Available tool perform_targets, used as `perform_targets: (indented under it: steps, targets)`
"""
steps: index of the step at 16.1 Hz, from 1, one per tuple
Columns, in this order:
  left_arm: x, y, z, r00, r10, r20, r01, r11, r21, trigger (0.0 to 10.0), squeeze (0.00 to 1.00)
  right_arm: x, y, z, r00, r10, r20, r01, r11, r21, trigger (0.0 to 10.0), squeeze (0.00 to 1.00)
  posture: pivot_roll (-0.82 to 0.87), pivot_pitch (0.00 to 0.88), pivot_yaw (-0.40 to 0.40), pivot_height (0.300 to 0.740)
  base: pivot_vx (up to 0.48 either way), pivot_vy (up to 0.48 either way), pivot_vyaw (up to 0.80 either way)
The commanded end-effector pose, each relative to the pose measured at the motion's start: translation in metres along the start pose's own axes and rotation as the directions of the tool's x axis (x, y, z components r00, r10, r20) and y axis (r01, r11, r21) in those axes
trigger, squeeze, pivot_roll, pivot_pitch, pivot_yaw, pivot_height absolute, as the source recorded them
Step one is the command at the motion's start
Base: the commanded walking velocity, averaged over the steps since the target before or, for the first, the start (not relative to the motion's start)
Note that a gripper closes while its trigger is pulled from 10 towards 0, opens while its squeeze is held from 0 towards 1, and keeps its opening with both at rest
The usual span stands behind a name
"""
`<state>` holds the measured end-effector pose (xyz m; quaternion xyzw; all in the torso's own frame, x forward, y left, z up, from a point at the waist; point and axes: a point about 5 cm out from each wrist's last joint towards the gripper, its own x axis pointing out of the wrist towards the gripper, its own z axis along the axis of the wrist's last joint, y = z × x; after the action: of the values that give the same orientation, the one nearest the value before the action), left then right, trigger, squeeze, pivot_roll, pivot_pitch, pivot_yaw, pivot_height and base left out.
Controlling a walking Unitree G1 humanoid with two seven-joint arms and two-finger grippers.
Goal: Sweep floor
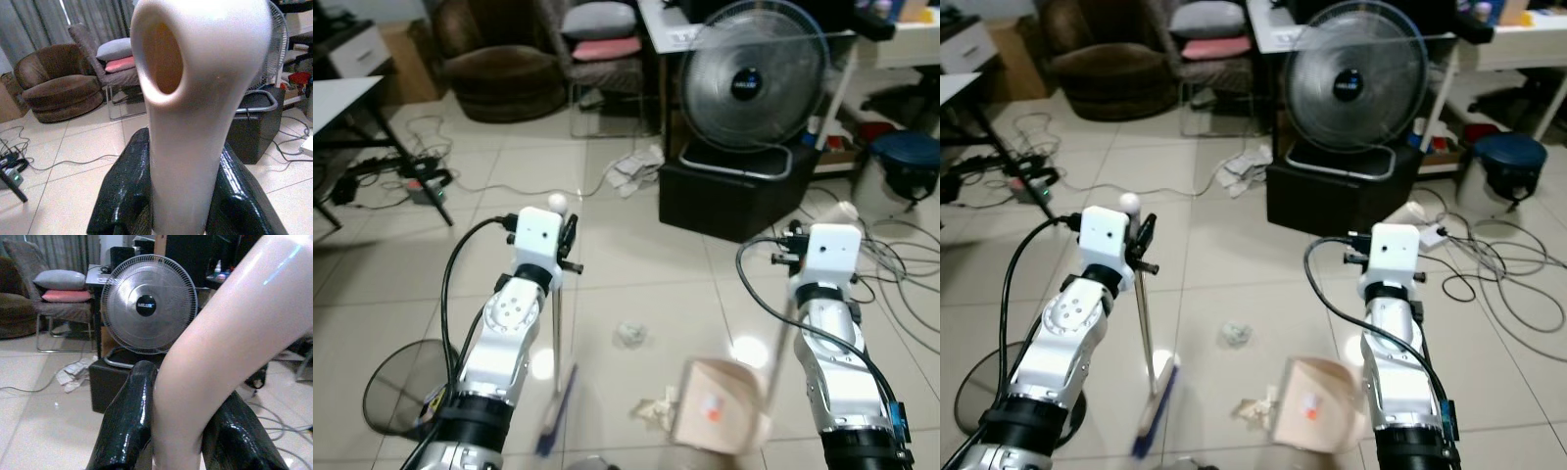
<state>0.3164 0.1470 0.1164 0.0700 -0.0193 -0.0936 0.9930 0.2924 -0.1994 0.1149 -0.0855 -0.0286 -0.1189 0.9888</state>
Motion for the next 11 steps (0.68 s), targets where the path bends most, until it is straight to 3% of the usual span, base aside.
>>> perform_targets:
  steps: [1, 11]
  targets:
    - [0.005, 0.006, 0.011, 0.999, 0.017, 0.051, -0.018, 1.000, 0.015, 10.0, 0.00, 0.007, -0.001, 0.011, 0.997, -0.018, 0.069, 0.018, 1.000, 0.005, 10.0, 0.00, -0.02, 0.070, 0.114, 0.740, 0.000, 0.000, 0.00]
    - [0.008, 0.007, 0.014, 0.994, 0.001, 0.110, -0.002, 1.000, 0.009, 10.0, 0.00, 0.020, -0.019, 0.005, 0.992, -0.053, 0.116, 0.059, 0.997, -0.054, 10.0, 0.00, -0.01, 0.189, 0.115, 0.740, 0.000, 0.000, 0.00]
